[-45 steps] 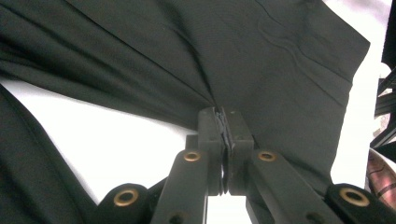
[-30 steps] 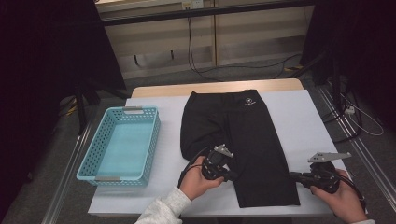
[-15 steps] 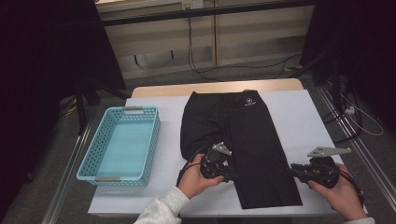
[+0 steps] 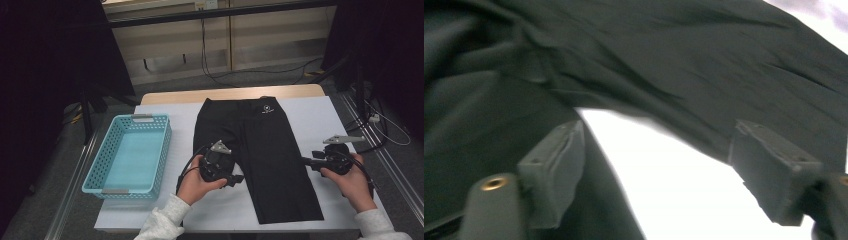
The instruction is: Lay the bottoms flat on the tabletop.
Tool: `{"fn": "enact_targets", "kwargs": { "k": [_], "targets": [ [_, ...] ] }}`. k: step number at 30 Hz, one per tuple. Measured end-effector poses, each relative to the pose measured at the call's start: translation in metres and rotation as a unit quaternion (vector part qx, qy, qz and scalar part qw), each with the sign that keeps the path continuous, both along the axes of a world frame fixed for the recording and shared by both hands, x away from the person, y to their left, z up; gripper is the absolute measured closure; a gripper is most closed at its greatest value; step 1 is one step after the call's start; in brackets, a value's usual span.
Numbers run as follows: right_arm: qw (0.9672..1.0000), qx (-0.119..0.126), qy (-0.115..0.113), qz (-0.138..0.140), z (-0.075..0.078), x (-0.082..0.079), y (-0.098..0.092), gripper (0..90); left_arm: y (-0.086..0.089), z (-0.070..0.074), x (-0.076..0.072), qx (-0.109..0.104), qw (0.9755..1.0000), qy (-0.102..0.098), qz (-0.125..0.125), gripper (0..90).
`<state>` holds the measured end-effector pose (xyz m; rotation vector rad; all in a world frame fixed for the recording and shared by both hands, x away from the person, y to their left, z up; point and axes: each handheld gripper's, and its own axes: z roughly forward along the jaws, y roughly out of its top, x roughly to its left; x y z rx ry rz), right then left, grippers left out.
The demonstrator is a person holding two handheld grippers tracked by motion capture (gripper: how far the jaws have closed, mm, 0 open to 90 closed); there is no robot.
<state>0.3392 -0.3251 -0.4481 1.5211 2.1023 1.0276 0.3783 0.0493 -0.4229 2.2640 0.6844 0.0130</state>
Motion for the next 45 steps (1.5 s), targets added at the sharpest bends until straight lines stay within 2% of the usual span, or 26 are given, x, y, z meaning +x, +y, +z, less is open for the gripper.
{"fn": "enact_targets", "kwargs": {
  "k": [3, 6, 11, 15, 18, 21, 23, 28, 33, 45],
  "targets": [
    [0.9999, -0.013, -0.002, -0.009, -0.002, 0.011, 0.001, 46.7, 0.008, 0.002, 0.003, -0.005, 0.9999, -0.007, 0.014, 16.9],
    [0.9998, -0.013, -0.003, -0.017, -0.004, 0.022, 0.000, 47.3, 0.014, 0.002, 0.004, -0.003, 0.9995, -0.015, 0.028, 15.6],
    [0.9996, -0.011, -0.003, -0.025, -0.009, 0.040, 0.001, 54.5, 0.025, 0.000, 0.009, 0.000, 0.9985, -0.022, 0.050, 14.8],
    [0.9995, 0.010, -0.004, -0.030, -0.013, 0.053, 0.005, 61.4, 0.032, 0.001, 0.011, -0.001, 0.9970, -0.029, 0.071, 14.3],
    [0.9995, 0.006, 0.004, -0.030, -0.015, 0.063, 0.010, 64.9, 0.036, 0.001, 0.012, -0.002, 0.9964, -0.031, 0.079, 13.5],
    [0.9991, 0.022, 0.006, -0.037, -0.016, 0.068, 0.012, 68.5, 0.038, 0.000, 0.011, 0.001, 0.9963, -0.030, 0.081, 13.5],
    [0.9995, 0.015, 0.004, -0.029, -0.017, 0.069, 0.016, 75.1, 0.038, 0.000, 0.011, 0.001, 0.9960, -0.033, 0.083, 13.7],
    [0.9997, 0.018, 0.008, -0.016, -0.017, 0.069, 0.024, 88.2, 0.040, 0.001, 0.012, 0.000, 0.9958, -0.034, 0.085, 13.8],
    [0.9991, 0.032, 0.016, -0.023, -0.017, 0.069, 0.019, 89.6, 0.039, 0.003, 0.011, 0.003, 0.9960, -0.037, 0.082, 13.9],
    [0.9980, 0.043, 0.031, -0.035, -0.015, 0.064, -0.002, 89.7, 0.035, 0.004, 0.011, 0.001, 0.9961, -0.040, 0.079, 14.0]
  ]
}}
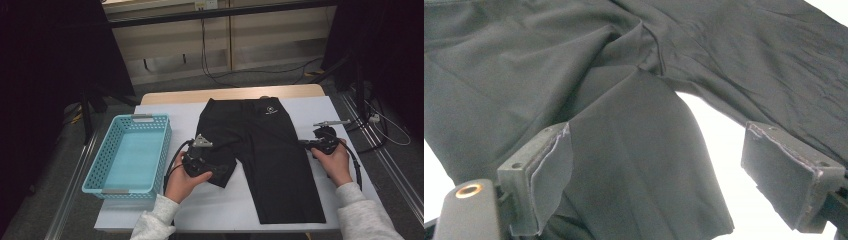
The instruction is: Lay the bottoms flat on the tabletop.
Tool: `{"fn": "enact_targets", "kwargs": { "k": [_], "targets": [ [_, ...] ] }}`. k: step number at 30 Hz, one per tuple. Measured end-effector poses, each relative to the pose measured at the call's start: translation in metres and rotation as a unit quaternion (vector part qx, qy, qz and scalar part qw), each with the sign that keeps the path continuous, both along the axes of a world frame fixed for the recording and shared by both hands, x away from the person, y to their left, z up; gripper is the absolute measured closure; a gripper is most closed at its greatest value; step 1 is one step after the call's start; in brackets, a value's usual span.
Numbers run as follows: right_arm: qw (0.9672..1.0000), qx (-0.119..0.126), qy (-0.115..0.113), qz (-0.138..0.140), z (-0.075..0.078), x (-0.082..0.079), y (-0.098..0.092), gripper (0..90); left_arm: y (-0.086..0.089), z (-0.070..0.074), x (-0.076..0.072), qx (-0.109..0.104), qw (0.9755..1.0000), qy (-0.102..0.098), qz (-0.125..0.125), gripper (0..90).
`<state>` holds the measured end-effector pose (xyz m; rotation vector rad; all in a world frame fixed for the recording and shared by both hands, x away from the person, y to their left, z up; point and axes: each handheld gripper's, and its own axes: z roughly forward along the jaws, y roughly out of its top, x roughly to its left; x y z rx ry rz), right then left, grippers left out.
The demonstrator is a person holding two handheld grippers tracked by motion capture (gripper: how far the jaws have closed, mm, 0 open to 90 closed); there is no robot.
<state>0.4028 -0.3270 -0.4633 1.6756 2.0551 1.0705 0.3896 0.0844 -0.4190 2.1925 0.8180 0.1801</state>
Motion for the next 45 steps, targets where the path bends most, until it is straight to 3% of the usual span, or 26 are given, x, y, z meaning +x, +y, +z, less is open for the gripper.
{"fn": "enact_targets", "kwargs": {
  "k": [19, 39, 43, 45],
  "targets": [
    [0.9998, 0.005, 0.014, -0.011, 0.002, -0.009, -0.023, 89.3, -0.003, 0.000, 0.001, 0.003, 1.0000, -0.001, -0.005, 13.5],
    [0.9997, 0.006, 0.013, -0.017, 0.002, -0.016, -0.039, 88.5, -0.006, -0.001, 0.002, 0.004, 0.9999, 0.002, -0.009, 13.3],
    [0.9998, 0.013, 0.012, -0.012, 0.002, -0.018, -0.036, 76.4, -0.008, -0.002, 0.001, 0.004, 0.9999, 0.004, -0.012, 13.3],
    [0.9999, 0.002, 0.010, -0.012, 0.003, -0.021, -0.034, 73.3, -0.008, -0.002, 0.001, 0.006, 0.9999, 0.004, -0.012, 13.2]
  ]
}}
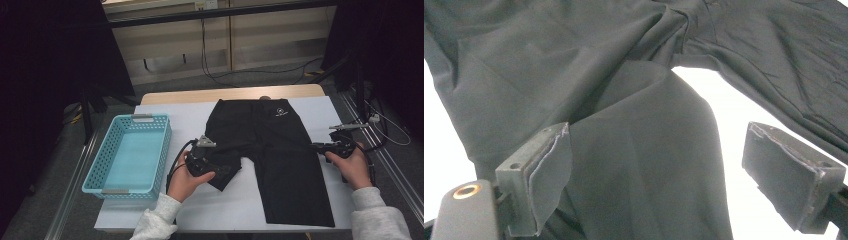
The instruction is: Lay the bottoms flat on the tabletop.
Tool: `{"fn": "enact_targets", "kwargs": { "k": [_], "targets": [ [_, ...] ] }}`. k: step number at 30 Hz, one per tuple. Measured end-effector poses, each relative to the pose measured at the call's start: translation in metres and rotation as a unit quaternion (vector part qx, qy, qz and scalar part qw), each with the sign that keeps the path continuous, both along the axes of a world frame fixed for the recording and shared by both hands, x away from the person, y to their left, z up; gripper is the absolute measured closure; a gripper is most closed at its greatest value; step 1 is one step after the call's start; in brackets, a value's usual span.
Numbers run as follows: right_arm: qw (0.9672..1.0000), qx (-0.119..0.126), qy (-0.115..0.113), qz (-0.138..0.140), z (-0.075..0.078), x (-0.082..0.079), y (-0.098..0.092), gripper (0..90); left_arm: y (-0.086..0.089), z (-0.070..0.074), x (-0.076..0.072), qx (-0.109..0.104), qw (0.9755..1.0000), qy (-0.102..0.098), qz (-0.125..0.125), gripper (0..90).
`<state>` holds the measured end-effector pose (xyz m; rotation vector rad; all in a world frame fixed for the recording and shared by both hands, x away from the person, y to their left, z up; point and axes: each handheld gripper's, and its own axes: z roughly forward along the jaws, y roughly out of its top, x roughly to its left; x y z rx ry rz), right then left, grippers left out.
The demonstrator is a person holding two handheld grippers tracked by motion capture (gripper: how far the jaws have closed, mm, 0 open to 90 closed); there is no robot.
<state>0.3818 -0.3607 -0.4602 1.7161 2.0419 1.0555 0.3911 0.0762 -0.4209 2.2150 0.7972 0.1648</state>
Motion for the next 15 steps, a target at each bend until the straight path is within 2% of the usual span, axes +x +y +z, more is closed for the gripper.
{"fn": "enact_targets", "kwargs": {
  "k": [6, 9, 12, 15],
  "targets": [
    [1.0000, -0.001, 0.002, 0.004, 0.001, -0.020, 0.003, 70.8, -0.001, 0.000, 0.000, -0.002, 1.0000, 0.001, -0.001, 13.1],
    [0.9999, -0.009, 0.006, 0.012, 0.003, -0.031, 0.005, 70.3, -0.002, 0.002, 0.000, -0.005, 1.0000, 0.001, -0.004, 12.9],
    [0.9998, -0.006, 0.009, 0.014, 0.003, -0.043, 0.006, 71.1, -0.003, 0.002, 0.000, -0.007, 1.0000, 0.000, -0.003, 12.9],
    [0.9995, -0.008, 0.022, 0.019, 0.005, -0.054, 0.006, 74.8, -0.003, 0.002, 0.001, -0.006, 1.0000, 0.000, -0.004, 12.9]
  ]
}}
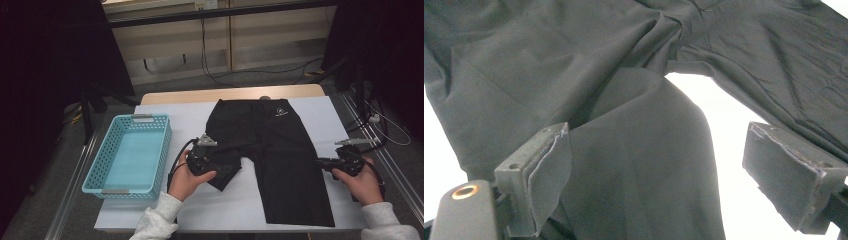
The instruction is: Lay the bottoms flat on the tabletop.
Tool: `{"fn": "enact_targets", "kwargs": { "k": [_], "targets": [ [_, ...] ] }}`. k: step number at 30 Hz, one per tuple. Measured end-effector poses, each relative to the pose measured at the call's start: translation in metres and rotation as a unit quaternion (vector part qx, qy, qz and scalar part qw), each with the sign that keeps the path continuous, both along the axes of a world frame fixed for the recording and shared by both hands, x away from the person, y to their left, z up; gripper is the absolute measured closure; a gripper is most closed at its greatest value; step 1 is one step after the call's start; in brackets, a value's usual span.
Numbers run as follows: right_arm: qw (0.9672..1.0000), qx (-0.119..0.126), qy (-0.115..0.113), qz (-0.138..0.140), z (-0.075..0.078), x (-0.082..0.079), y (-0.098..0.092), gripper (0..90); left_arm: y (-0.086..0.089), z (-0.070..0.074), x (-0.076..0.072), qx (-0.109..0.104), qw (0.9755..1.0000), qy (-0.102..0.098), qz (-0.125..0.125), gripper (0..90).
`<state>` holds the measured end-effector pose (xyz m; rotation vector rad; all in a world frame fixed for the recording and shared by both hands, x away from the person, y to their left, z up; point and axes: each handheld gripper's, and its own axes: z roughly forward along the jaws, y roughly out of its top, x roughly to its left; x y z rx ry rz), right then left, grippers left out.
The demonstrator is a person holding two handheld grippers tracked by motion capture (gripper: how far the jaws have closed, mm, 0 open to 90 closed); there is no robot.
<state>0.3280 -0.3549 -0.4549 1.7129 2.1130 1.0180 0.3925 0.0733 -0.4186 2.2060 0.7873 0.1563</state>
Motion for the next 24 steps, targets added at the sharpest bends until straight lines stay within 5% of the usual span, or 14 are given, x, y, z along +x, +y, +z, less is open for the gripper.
{"fn": "enact_targets", "kwargs": {
  "k": [7, 12, 19, 24],
  "targets": [
    [0.9996, -0.019, 0.014, 0.013, 0.003, -0.017, 0.003, 89.0, -0.004, -0.001, 0.000, 0.000, 1.0000, 0.001, -0.003, 12.9],
    [0.9998, -0.013, 0.011, 0.010, 0.002, -0.018, -0.008, 89.7, -0.006, -0.003, -0.001, 0.000, 1.0000, 0.006, -0.007, 12.9],
    [0.9996, -0.026, 0.006, 0.013, 0.004, -0.018, -0.010, 88.9, -0.005, -0.004, -0.001, 0.005, 1.0000, 0.007, -0.005, 12.5],
    [0.9995, -0.029, -0.010, 0.011, 0.008, -0.018, -0.006, 75.0, -0.004, -0.004, -0.001, 0.004, 1.0000, 0.007, -0.005, 12.4]
  ]
}}
